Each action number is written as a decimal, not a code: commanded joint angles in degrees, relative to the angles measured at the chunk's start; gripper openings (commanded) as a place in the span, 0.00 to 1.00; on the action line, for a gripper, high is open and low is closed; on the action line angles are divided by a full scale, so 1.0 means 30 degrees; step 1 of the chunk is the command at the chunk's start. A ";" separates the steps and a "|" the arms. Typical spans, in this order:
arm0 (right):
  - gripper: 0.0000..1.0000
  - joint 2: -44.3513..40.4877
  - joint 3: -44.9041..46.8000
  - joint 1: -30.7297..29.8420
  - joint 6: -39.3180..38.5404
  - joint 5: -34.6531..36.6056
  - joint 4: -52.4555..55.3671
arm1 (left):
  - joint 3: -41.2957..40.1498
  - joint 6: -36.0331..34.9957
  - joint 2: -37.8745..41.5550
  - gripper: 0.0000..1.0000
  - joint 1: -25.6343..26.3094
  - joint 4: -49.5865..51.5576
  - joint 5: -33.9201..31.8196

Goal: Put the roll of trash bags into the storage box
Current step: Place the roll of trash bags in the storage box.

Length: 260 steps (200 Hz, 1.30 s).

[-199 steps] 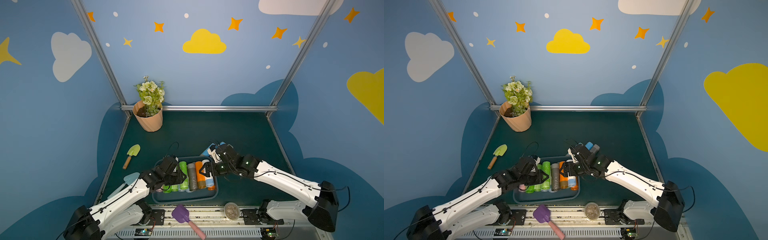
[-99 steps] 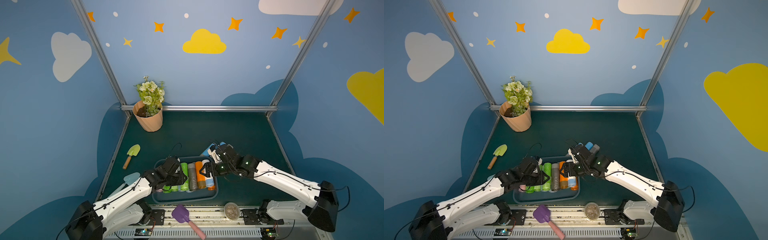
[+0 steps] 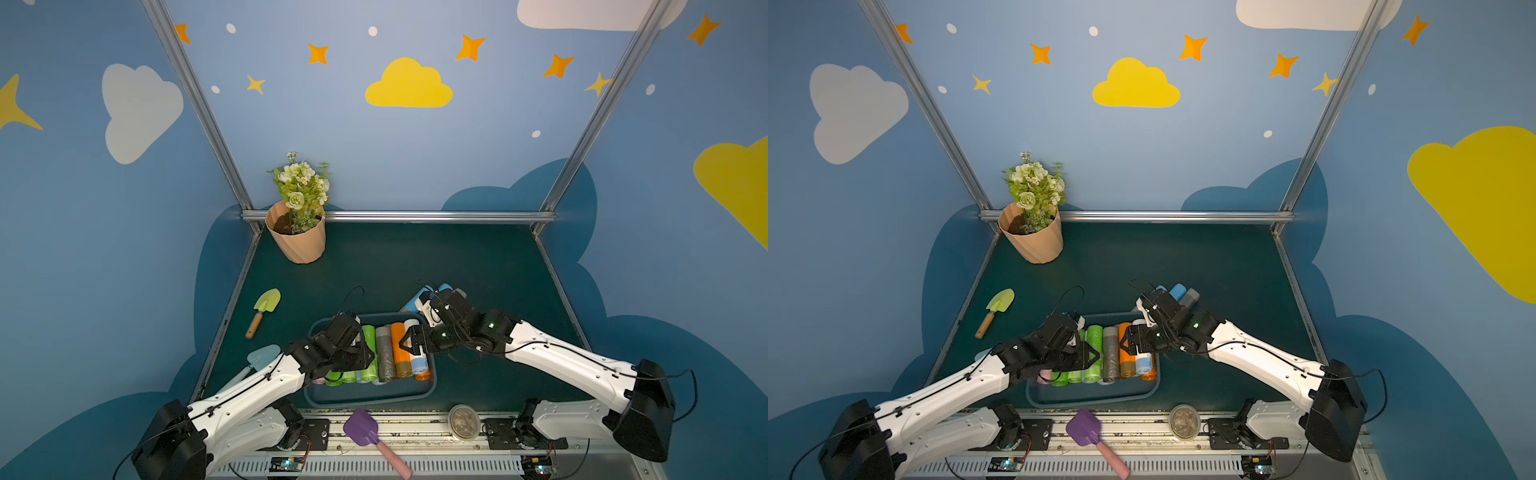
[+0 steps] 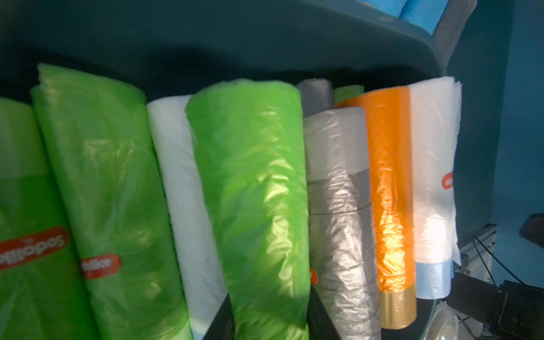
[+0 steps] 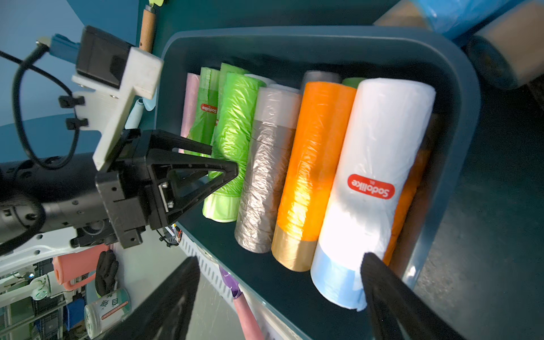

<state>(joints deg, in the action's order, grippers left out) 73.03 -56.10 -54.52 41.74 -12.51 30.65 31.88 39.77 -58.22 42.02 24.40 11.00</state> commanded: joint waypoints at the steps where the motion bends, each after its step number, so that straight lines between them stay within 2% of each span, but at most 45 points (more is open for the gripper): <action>1: 0.84 -0.0243 0.0242 0.0125 -0.0201 0.0068 0.0124 | 0.0323 -0.0242 -0.0178 0.34 0.0063 -0.0187 -0.0157; 67: 0.84 -0.0461 0.0345 0.0780 -0.0309 0.0213 0.0284 | 0.0507 -0.0331 0.0500 0.43 0.0114 0.0395 -0.0328; 84: 0.84 -0.0665 0.0087 0.1209 -0.0471 0.0855 0.1103 | 0.0507 -0.0294 0.0651 0.45 0.0099 0.0398 -0.0307; 115: 0.84 -0.0933 -0.0134 0.3157 -0.0843 0.1598 0.2753 | 0.1005 -0.0742 0.0845 0.50 0.0115 0.0894 -0.0068; 149: 0.84 -0.0829 -0.0062 0.5457 -0.1298 0.1410 0.3152 | 0.2332 -0.1812 0.1189 0.56 0.0077 0.2515 -0.0793; 185: 0.84 -0.0206 -0.0385 0.7881 -0.2134 0.1687 0.3514 | 0.2990 -0.3067 0.1795 0.66 0.0021 0.2477 -0.2241; 207: 0.84 0.0174 -0.0563 0.9313 -0.2779 0.1693 0.3468 | 0.3882 -0.4193 0.1647 0.77 -0.0032 0.2049 -0.2591; 248: 0.84 0.1854 -0.0626 1.1182 -0.3480 0.1434 0.2502 | 0.5990 -0.4952 -0.1308 0.99 0.0129 -0.0288 -0.0981; 260: 0.83 0.2505 -0.0679 1.1593 -0.3511 0.1446 0.2033 | 0.6735 -0.4908 -0.2619 1.00 0.0493 -0.0854 -0.0661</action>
<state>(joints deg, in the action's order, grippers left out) 77.43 -56.69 -21.87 33.10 -8.14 38.76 48.73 26.94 -60.29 42.26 26.94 6.46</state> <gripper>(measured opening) 0.836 0.991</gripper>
